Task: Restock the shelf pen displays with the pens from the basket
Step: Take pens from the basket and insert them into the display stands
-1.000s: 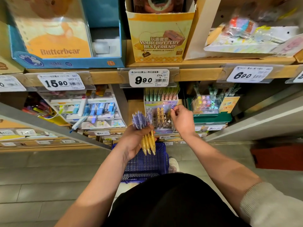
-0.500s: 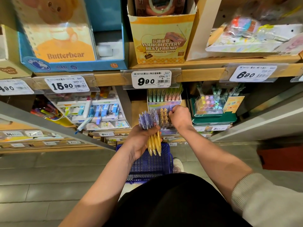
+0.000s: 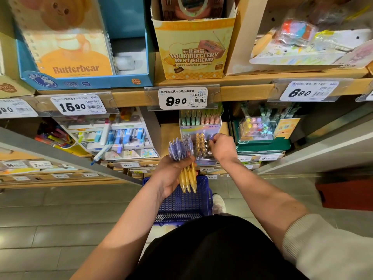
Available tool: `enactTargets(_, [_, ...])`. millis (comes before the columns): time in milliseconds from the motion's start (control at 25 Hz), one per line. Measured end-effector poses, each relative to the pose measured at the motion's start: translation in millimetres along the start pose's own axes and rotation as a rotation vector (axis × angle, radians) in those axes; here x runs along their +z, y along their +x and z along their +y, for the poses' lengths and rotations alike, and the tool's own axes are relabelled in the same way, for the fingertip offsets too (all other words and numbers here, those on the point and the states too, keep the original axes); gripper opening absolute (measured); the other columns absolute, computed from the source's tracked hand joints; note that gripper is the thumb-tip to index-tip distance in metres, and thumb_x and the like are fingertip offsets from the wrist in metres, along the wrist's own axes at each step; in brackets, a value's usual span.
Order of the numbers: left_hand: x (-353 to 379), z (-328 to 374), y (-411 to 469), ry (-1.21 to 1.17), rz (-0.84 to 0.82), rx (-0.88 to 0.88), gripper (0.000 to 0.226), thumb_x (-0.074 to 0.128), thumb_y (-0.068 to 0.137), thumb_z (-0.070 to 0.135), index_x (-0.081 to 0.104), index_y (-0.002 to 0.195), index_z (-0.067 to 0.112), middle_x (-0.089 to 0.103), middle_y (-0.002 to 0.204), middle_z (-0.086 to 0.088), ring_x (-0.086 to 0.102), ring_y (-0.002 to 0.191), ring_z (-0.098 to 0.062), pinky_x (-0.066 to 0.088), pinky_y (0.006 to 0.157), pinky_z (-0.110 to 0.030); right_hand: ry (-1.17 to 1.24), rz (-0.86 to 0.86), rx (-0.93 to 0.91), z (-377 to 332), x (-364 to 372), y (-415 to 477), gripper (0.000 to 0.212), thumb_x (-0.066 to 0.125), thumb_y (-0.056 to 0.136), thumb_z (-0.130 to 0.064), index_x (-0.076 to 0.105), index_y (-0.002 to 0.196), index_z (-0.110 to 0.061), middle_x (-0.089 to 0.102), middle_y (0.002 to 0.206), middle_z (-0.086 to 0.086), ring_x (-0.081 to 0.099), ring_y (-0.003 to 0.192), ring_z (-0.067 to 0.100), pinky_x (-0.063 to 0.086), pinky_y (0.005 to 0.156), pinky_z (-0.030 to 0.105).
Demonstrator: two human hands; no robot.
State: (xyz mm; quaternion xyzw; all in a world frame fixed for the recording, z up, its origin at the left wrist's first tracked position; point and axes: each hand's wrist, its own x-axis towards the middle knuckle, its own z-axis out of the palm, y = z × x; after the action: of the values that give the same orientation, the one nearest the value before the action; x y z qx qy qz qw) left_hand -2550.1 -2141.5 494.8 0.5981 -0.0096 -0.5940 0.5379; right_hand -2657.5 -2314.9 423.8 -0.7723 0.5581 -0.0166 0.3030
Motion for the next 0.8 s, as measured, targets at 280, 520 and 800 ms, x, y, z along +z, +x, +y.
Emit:
enactTargets(280, [2.8,3.0,11.1,0.008,0.013,0.020,0.057,0.086,0.065,0.023,0.069,0.117,0.005,0.074,0.119,-0.015,0.061,0.126,-0.034,0.038,0.113,-0.061,0.132,-0.260,0.053,-8.0,-36.9,-22.8,0.038,0.059,0.097,-0.047,0.076,0.083,-0.016,0.074,0.072,-0.003,0.064,0.058,0.005,0.052,0.061,0.022])
enactTargets(520, [12.1,0.5,18.2,0.050,-0.043,0.044,0.051,0.081,0.074,0.021,0.070,0.121,0.006,0.077,0.114,-0.011,0.065,0.120,-0.030,0.040,0.113,-0.058,0.759,-0.424,0.031,-31.8,-54.9,-58.3,0.022,0.070,0.094,-0.022,0.072,0.113,-0.010,0.076,0.091,0.006,0.068,0.074,0.007,0.055,0.066,0.016])
enactTargets(800, [16.8,-2.3,21.1,0.088,0.007,0.059,0.043,0.081,0.079,0.018,0.071,0.119,0.007,0.078,0.107,-0.009,0.070,0.108,-0.027,0.049,0.105,-0.050,0.729,-0.354,0.032,-29.8,-57.9,-60.1,0.026,0.077,0.088,-0.016,0.071,0.113,-0.007,0.077,0.094,0.008,0.076,0.082,0.017,0.062,0.076,0.024])
